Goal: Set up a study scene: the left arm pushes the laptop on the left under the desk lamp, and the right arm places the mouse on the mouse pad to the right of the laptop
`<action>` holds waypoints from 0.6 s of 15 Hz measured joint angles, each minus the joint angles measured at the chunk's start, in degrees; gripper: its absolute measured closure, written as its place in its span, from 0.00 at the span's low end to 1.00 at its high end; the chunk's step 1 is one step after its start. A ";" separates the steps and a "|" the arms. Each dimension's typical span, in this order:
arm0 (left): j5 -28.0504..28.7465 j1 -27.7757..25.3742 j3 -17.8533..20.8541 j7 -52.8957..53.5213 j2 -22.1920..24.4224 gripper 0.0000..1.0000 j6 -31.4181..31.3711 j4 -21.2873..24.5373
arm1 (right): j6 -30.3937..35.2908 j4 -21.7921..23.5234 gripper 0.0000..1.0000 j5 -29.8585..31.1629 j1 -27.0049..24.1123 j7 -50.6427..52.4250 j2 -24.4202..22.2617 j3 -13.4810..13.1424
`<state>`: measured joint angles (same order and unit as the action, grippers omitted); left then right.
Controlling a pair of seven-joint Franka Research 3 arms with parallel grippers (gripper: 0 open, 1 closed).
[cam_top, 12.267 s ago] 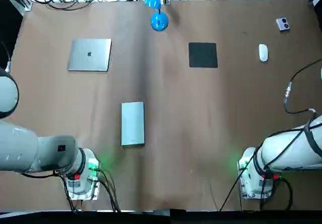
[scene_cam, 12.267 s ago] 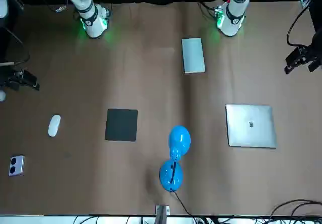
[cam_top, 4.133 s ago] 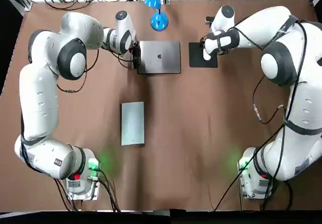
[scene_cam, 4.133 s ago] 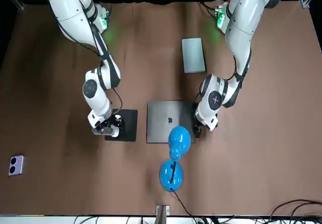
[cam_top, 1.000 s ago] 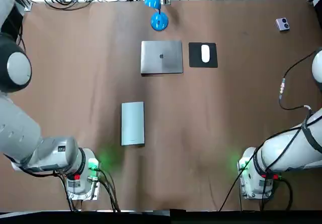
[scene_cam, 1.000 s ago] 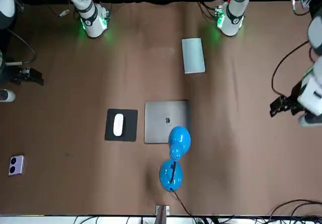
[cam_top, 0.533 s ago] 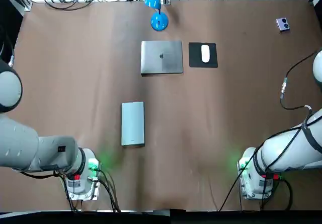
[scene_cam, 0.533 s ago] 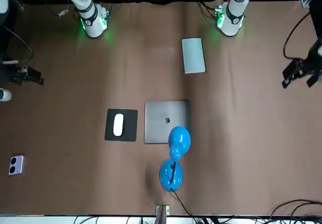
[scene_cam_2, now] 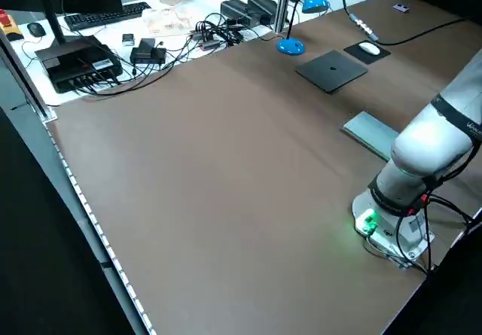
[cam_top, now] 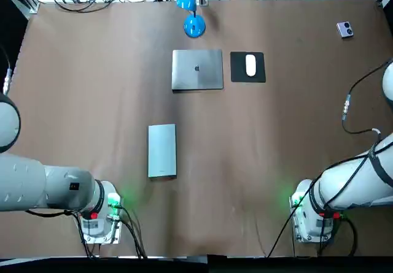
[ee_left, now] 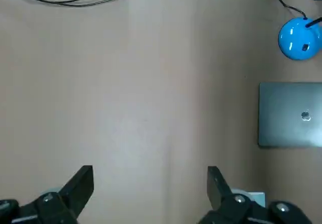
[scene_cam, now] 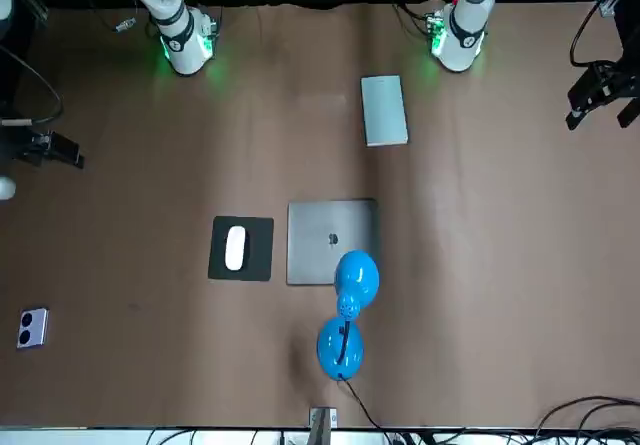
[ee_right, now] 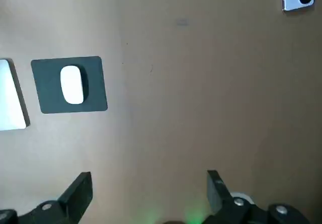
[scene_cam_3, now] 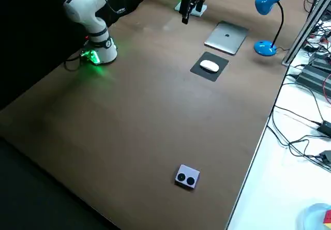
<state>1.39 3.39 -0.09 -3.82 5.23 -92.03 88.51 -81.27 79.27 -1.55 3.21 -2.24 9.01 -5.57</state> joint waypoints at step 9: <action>-0.48 -3.15 -3.20 -0.74 -2.32 0.00 -2.04 1.14 | -1.19 0.00 0.00 -0.12 -0.11 -0.28 0.00 -0.06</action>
<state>0.91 0.24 -3.29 -4.56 2.90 -94.07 89.65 -82.46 79.27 -1.67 3.10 -2.53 9.01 -5.62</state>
